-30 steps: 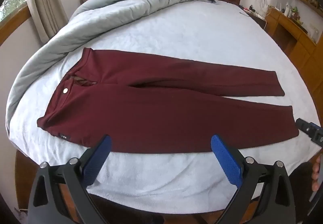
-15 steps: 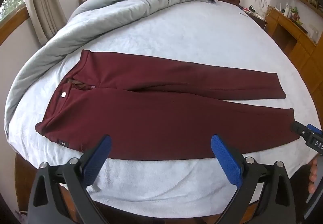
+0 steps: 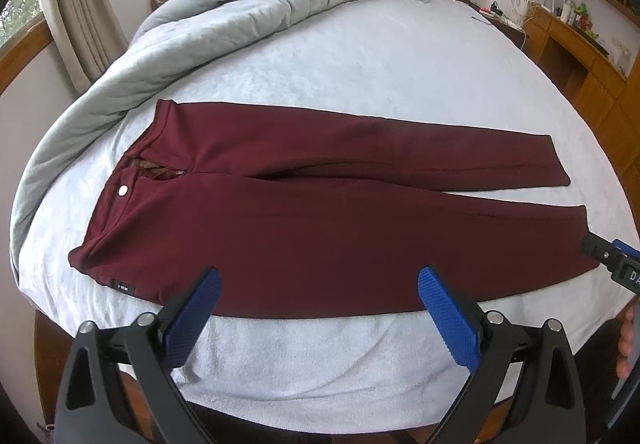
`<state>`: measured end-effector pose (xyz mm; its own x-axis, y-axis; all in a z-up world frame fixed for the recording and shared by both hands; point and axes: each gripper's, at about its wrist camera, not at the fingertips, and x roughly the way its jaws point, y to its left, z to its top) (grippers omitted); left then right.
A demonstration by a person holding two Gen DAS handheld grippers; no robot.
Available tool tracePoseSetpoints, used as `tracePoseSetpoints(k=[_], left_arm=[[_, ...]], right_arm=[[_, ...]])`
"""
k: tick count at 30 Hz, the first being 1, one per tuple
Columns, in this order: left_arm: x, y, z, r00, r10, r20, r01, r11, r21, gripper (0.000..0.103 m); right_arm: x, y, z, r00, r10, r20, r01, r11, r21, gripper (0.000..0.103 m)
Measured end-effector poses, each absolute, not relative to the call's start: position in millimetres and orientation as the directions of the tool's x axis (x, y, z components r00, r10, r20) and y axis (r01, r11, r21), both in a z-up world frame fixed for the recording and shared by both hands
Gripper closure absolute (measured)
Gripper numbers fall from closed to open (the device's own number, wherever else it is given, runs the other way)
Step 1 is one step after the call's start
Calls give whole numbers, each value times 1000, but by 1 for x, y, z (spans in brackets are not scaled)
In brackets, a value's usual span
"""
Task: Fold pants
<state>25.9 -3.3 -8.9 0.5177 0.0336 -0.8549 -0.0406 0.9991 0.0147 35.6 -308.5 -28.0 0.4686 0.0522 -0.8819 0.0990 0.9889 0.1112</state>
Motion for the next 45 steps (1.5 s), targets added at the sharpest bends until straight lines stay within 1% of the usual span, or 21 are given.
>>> tracePoseSetpoints(k=[11, 31, 45], left_arm=[[28, -6, -10, 518, 39, -854, -36, 999, 23, 4], [31, -10, -10, 518, 45, -854, -30, 999, 35, 4], [36, -9, -9, 530, 38, -847, -48, 999, 15, 4]], right_arm=[[36, -314, -32, 465, 75, -882, 97, 986, 134, 3], [39, -317, -32, 478, 62, -876, 81, 990, 115, 3], [45, -323, -22, 522, 40, -852, 59, 995, 83, 3]])
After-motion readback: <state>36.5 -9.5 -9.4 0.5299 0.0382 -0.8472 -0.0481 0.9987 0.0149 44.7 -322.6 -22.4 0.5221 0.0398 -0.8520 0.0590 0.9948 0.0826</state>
